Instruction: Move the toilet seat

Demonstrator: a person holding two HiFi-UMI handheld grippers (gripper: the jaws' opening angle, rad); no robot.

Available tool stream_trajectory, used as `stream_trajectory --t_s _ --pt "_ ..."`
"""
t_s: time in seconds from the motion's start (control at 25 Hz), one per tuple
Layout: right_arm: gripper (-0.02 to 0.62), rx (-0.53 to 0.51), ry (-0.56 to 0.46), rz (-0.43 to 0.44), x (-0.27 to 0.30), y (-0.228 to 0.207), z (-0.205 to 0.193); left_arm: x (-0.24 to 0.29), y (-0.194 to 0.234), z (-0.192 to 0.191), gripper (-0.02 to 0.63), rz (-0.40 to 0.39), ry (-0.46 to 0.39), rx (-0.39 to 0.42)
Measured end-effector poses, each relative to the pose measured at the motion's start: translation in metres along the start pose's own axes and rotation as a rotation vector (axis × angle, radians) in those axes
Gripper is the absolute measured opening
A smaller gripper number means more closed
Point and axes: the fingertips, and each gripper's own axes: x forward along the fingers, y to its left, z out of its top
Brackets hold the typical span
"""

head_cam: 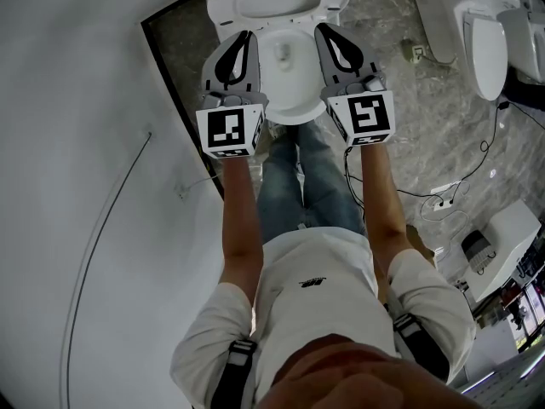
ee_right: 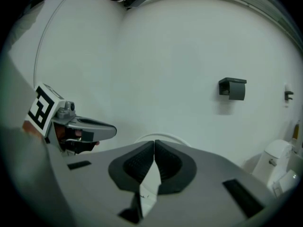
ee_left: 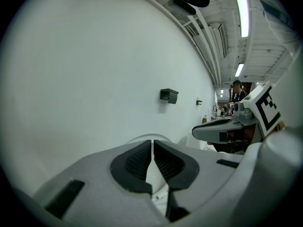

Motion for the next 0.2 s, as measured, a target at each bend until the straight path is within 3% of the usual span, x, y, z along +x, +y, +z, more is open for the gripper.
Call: stream_trajectory --t_s 0.2 --pt "0.032 0.000 0.008 0.003 -0.0085 0.0033 -0.0006 -0.0063 -0.0044 0.0011 0.038 0.001 0.001 0.003"
